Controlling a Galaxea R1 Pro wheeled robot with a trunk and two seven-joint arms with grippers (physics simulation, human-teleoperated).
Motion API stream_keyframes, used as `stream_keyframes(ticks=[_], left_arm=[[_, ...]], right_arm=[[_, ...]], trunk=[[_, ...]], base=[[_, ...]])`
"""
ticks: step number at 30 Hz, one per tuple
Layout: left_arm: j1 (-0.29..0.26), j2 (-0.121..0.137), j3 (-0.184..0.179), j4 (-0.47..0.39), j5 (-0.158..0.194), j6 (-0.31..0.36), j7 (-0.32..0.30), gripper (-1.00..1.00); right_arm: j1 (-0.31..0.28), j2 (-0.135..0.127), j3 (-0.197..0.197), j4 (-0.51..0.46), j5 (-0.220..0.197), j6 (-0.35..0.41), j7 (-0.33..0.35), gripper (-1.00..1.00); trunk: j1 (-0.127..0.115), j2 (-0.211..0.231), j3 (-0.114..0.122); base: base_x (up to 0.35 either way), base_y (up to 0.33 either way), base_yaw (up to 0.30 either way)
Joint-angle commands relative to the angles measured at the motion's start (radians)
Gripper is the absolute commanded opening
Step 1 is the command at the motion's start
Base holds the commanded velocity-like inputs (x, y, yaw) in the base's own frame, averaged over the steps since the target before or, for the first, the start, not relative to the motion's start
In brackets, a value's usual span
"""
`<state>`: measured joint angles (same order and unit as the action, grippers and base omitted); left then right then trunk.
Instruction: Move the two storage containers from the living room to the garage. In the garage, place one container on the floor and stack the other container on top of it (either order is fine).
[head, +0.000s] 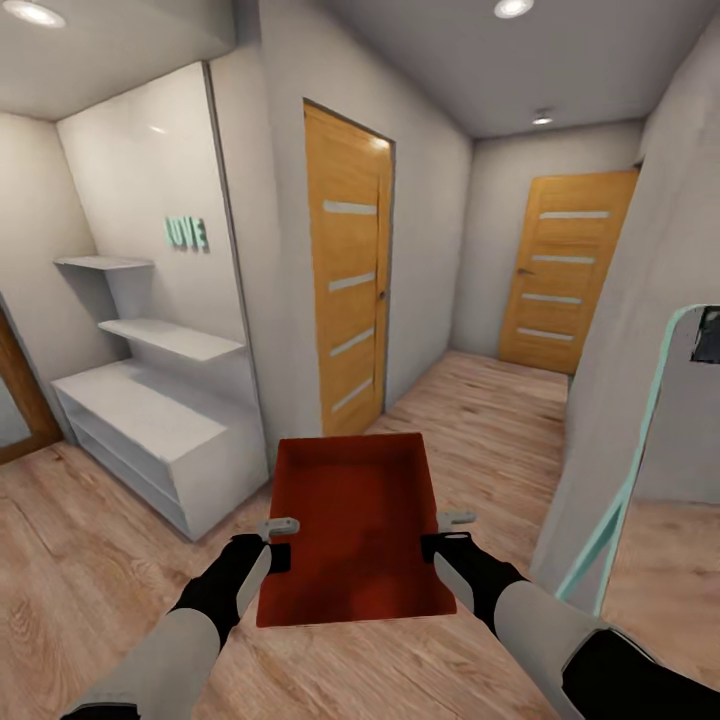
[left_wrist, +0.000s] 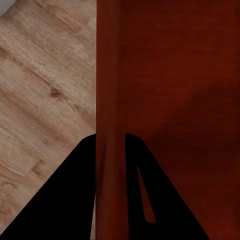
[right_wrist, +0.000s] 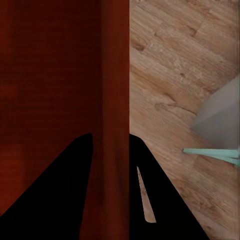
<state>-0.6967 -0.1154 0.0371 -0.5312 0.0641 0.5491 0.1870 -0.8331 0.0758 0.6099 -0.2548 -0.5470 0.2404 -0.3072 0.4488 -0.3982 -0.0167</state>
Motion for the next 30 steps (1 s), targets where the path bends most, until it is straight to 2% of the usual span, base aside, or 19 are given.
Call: stream_keyframes(ticks=[1, 30], left_arm=[[0.0, 0.002, 0.005, 0.0, -0.027, 0.011, 0.016, -1.0], [0.0, 0.002, 0.006, 0.005, -0.027, 0.011, 0.014, -1.0]], right_arm=[[-0.002, -0.001, 0.007, -0.021, -0.002, -0.001, -0.004, -1.0], [-0.002, -0.002, 0.007, -0.021, -0.002, -0.001, -0.004, -1.0]], trunk=[[0.001, -0.002, -0.002], [0.001, -0.002, -0.002]], base=[[0.323, 0.0, -0.034], [0.323, 0.0, -0.002]])
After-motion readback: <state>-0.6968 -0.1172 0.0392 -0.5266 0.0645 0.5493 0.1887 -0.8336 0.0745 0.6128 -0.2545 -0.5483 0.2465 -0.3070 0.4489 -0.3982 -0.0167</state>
